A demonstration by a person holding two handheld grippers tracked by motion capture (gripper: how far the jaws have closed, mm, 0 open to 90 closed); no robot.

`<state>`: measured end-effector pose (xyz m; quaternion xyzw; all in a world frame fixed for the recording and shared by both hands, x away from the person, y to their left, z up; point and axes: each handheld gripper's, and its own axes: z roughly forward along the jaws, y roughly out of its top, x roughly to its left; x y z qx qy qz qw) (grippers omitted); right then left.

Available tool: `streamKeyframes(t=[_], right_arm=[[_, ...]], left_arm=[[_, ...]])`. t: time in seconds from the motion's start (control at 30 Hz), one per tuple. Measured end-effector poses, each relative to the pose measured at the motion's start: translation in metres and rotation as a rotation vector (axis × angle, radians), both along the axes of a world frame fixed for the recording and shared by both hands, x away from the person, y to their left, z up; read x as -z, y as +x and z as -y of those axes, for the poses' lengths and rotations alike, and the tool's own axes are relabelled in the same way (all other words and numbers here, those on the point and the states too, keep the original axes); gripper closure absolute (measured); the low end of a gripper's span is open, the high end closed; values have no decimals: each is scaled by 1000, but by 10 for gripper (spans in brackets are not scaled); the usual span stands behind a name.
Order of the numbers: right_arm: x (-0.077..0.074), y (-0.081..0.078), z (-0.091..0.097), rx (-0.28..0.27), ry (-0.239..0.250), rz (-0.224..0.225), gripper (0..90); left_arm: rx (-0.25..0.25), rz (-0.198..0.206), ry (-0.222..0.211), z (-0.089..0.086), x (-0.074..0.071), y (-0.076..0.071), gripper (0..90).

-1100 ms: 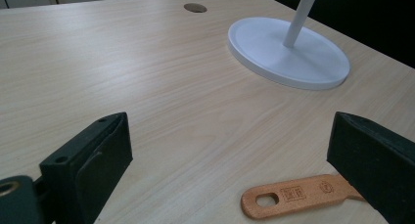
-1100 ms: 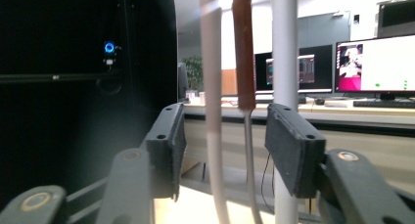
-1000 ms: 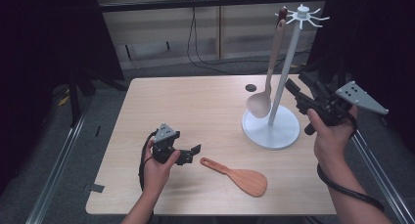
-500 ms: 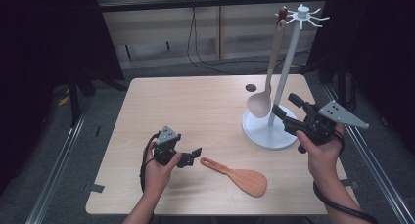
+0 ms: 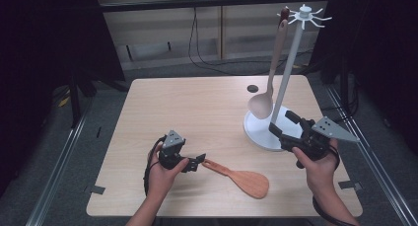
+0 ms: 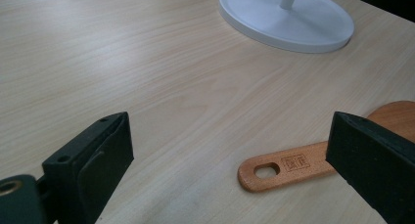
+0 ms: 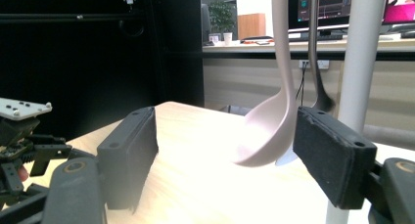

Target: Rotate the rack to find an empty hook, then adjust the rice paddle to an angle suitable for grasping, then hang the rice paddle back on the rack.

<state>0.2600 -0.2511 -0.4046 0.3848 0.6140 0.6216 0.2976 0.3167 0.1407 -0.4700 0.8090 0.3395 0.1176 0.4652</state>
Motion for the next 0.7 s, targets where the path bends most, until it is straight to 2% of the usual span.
streamKeyframes(t=[0.33, 0.53, 0.6, 0.63, 0.7], right_arm=[[11, -1, -4, -24, -22, -37, 222], [14, -2, -8, -34, -15, -56, 214], [15, -3, -8, -35, -22, -63, 213], [16, -3, -7, -33, -23, -62, 212], [15, -4, -7, -29, -11, -68, 211]], left_arm=[[3, -6, 1, 0, 1, -1, 35], [3, -3, 3, 0, 0, -2, 35], [5, -12, 1, 0, 1, -3, 36], [11, -15, 14, 0, 2, -3, 36], [12, -24, 18, 0, 4, -4, 37]])
